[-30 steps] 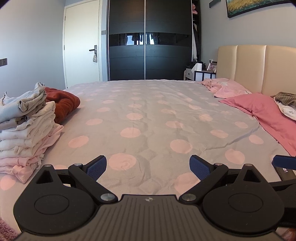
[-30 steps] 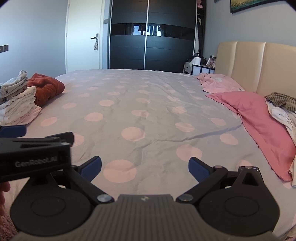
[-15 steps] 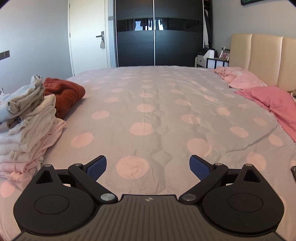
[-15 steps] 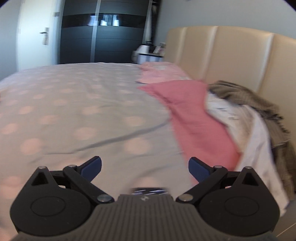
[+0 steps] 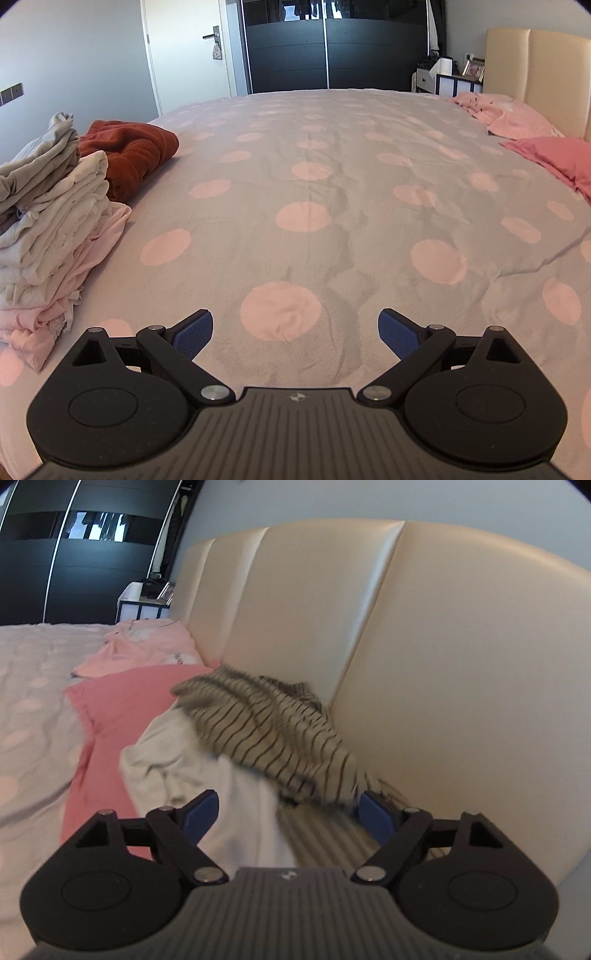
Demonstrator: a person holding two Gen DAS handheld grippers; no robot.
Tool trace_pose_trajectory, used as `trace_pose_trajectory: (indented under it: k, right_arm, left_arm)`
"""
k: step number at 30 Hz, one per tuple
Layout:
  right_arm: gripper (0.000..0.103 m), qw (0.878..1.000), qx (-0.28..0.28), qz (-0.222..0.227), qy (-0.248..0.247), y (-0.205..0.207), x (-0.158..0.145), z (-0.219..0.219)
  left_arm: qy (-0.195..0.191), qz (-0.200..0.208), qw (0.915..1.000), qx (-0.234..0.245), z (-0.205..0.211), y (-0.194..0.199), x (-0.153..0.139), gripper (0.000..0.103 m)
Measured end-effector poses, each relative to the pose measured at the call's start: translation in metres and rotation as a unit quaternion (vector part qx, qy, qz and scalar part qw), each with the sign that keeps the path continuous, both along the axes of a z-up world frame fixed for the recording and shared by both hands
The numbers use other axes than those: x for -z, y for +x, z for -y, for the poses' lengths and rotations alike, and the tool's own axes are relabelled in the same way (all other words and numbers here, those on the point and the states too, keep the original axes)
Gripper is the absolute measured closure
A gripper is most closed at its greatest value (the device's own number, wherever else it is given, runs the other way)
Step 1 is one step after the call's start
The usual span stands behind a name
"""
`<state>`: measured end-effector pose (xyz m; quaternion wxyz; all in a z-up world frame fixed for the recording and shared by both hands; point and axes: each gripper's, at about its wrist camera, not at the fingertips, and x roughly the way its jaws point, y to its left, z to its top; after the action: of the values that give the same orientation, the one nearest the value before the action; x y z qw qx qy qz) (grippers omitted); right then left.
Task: Fold clothes
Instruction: 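Reach the right tool into the clothes pile and grasp the cream top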
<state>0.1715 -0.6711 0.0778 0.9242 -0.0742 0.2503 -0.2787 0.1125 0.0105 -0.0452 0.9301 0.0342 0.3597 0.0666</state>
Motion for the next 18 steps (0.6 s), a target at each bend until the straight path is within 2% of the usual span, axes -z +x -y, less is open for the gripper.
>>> trace_pose_trajectory:
  k: [2, 4, 5, 7, 8, 9, 10, 11, 13, 15, 18]
  right_arm:
    - [0.019, 1.0, -0.024, -0.004, 0.013, 0.01, 0.001, 0.003]
    - [0.019, 0.999, -0.039, -0.029, 0.017, 0.017, 0.013, -0.003]
    - [0.023, 0.998, -0.04, -0.046, 0.016, 0.021, 0.02, -0.006]
    - [0.04, 0.996, -0.035, -0.08, 0.009, 0.03, 0.037, -0.007]
    - [0.056, 0.995, -0.026, -0.097, 0.002, 0.036, 0.047, -0.005]
    - [0.067, 0.995, -0.016, -0.094, 0.002, 0.037, 0.049, -0.001]
    - [0.072, 0.996, -0.005, -0.088, 0.002, 0.037, 0.05, 0.002]
    - [0.082, 0.997, 0.006, -0.082, 0.003, 0.038, 0.051, 0.006]
    - [0.087, 0.997, 0.008, -0.071, 0.006, 0.034, 0.041, 0.007]
    - [0.09, 0.997, 0.003, -0.071, -0.015, 0.033, 0.028, 0.001]
    - [0.091, 0.999, 0.002, -0.047, -0.006, 0.032, -0.008, -0.004]
  left_arm:
    - [0.004, -0.004, 1.0, 0.002, 0.006, 0.006, 0.002, 0.005]
    - [0.003, -0.006, 1.0, 0.005, 0.011, 0.01, 0.003, 0.005]
    - [0.001, -0.006, 0.9999, 0.009, 0.015, 0.014, 0.004, 0.005]
    - [0.0, -0.006, 0.9998, 0.016, 0.021, 0.019, 0.005, 0.005]
    - [-0.002, -0.006, 0.9998, 0.02, 0.024, 0.021, 0.005, 0.005]
    - [-0.003, -0.005, 0.9997, 0.024, 0.026, 0.021, 0.005, 0.005]
    - [-0.004, -0.004, 0.9996, 0.028, 0.028, 0.021, 0.004, 0.005]
    - [-0.005, -0.004, 0.9995, 0.032, 0.029, 0.022, 0.003, 0.005]
    - [-0.008, 0.002, 0.9994, 0.035, 0.029, 0.021, 0.0, 0.005]
    - [-0.016, 0.006, 0.9993, 0.034, 0.027, 0.019, -0.003, 0.005]
    - [-0.028, 0.009, 0.999, 0.032, 0.022, 0.013, -0.008, 0.005]
